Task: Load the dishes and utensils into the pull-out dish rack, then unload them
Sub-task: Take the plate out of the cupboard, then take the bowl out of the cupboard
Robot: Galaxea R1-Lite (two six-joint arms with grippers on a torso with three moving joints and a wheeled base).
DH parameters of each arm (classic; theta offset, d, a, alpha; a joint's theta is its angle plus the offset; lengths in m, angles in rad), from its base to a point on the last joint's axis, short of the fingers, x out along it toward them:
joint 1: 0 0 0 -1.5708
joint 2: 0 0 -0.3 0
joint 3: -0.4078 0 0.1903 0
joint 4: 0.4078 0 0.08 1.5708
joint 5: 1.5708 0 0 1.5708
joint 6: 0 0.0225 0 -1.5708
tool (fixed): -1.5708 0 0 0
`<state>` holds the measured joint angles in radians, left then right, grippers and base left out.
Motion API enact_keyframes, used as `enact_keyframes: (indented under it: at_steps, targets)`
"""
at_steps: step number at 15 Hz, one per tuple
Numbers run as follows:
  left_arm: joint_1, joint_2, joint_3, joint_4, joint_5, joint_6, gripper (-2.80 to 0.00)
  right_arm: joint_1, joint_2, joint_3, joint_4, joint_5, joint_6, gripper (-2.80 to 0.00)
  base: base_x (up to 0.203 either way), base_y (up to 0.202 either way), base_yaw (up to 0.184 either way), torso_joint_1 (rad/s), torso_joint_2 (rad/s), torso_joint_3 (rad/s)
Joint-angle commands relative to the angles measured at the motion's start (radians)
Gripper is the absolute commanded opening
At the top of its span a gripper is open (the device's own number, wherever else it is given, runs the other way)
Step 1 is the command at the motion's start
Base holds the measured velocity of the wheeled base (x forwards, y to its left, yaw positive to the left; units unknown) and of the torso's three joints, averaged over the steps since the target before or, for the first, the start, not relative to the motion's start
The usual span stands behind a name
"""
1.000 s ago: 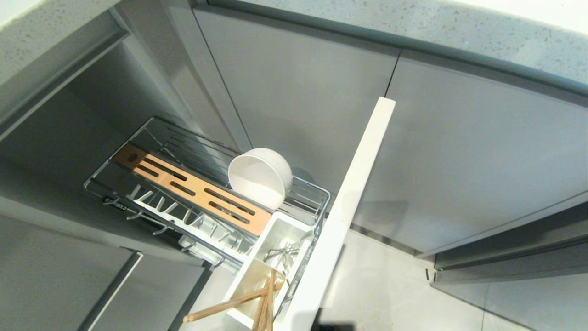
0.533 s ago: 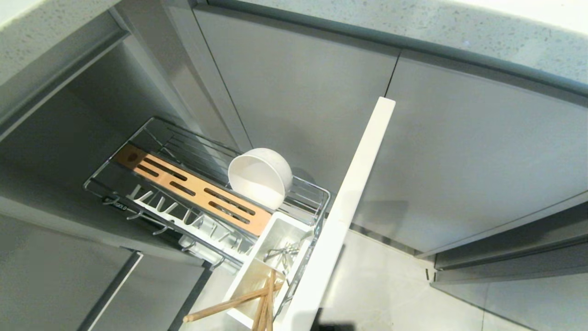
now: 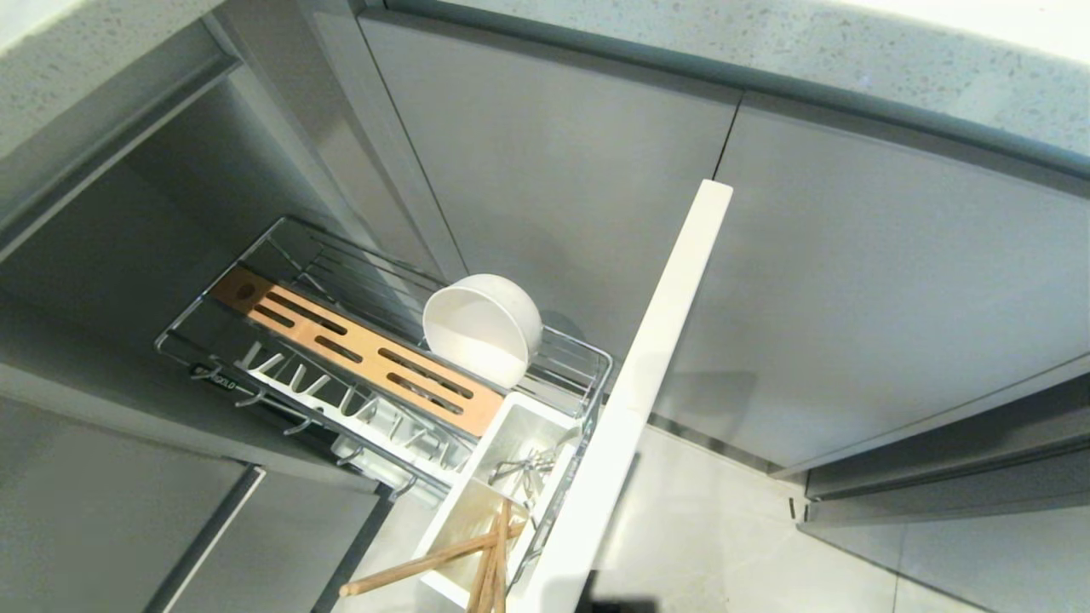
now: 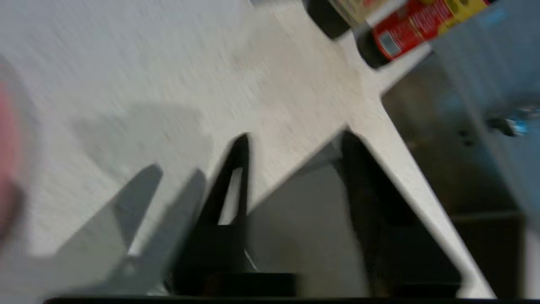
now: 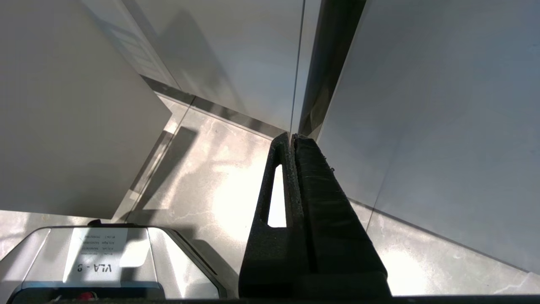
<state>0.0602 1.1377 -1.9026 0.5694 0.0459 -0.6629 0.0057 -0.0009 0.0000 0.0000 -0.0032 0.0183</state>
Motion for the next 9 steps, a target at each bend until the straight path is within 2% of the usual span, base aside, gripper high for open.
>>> enact_keyframes:
  at_steps: [1,3,4,6,9]
  targets:
    - [-0.088,-0.021,0.023,0.034,-0.017,-0.106,-2.80,0.000,0.001,0.002,0.000,0.000,0.000,-2.80,0.000,0.000,0.000,0.000,0.00,0.000]
    - [-0.184,-0.036,0.040,0.069,-0.075,-0.131,-2.80,0.000,0.001,0.002,0.000,0.000,0.000,-2.80,0.000,0.000,0.000,0.000,0.00,0.000]
    - [-0.254,-0.043,0.062,0.093,-0.092,-0.136,-2.80,0.000,0.001,0.002,0.000,0.000,0.000,-2.80,0.000,0.000,0.000,0.000,0.00,0.000]
    - [-0.354,-0.042,0.105,0.128,-0.105,-0.146,-2.80,0.000,0.001,0.002,0.000,0.000,0.000,-2.80,0.000,0.000,0.000,0.000,0.00,0.000]
    - [-0.467,-0.017,0.123,0.184,-0.103,-0.191,-2.80,0.000,0.001,0.002,0.000,0.000,0.000,-2.80,0.000,0.000,0.000,0.000,0.00,0.000]
